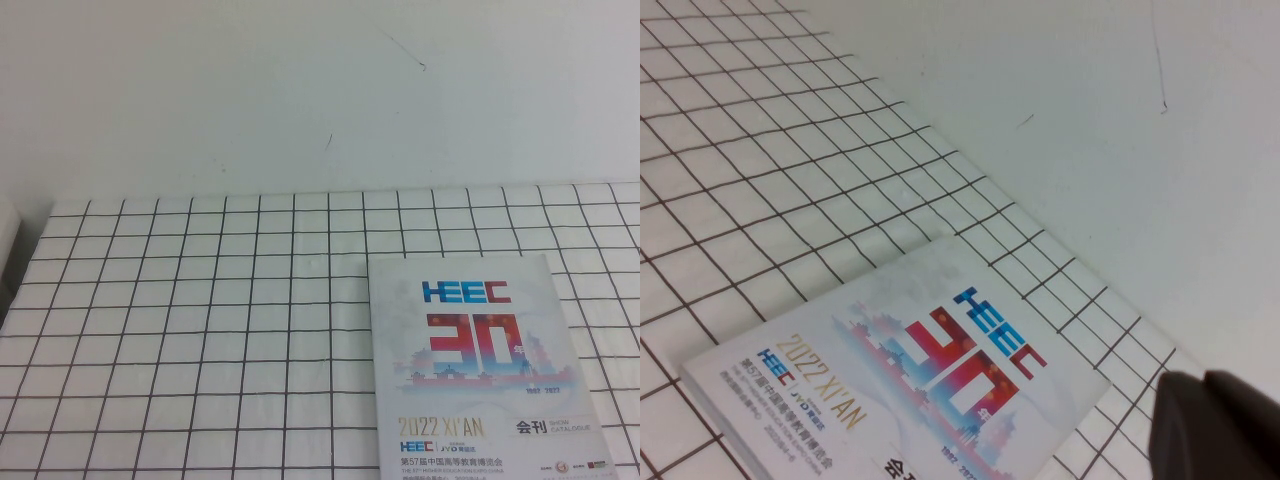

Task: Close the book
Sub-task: 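Close the open booklet and leave it lying on the table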

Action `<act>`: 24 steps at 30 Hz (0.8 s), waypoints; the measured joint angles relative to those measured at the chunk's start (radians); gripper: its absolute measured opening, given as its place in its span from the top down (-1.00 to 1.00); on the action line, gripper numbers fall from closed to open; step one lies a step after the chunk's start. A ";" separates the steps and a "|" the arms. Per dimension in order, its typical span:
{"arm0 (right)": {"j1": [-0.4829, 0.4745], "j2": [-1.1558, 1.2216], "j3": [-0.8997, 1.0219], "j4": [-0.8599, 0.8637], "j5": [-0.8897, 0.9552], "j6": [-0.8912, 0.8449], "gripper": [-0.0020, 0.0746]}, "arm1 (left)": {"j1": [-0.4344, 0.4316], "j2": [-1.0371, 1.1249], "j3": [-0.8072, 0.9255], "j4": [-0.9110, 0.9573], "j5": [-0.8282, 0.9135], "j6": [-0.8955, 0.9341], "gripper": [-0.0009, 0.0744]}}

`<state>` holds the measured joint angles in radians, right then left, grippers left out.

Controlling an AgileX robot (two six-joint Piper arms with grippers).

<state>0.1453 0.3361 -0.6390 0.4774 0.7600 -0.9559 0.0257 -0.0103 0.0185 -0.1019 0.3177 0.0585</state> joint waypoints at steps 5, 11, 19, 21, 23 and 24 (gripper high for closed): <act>0.000 0.000 0.002 0.000 0.000 0.000 0.95 | 0.000 0.000 0.000 0.000 0.000 0.000 0.99; 0.000 -0.002 0.073 0.012 -0.092 0.036 0.95 | 0.000 0.000 0.000 0.000 0.000 0.000 0.99; 0.000 -0.131 0.296 -0.275 -0.306 0.471 0.95 | 0.000 0.000 0.000 0.000 0.000 0.000 0.99; 0.000 -0.177 0.367 -0.412 -0.320 0.659 0.95 | 0.000 0.000 0.000 0.000 0.000 0.000 0.99; 0.000 -0.217 0.433 -0.529 -0.322 0.808 0.95 | 0.000 0.000 0.000 0.000 0.000 0.000 0.99; 0.000 -0.238 0.464 -0.589 -0.322 0.876 0.95 | 0.000 0.000 0.000 0.000 0.000 0.000 0.99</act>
<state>0.1453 0.0984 -0.1750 -0.1113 0.4381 -0.0803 0.0257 -0.0103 0.0185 -0.1019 0.3177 0.0585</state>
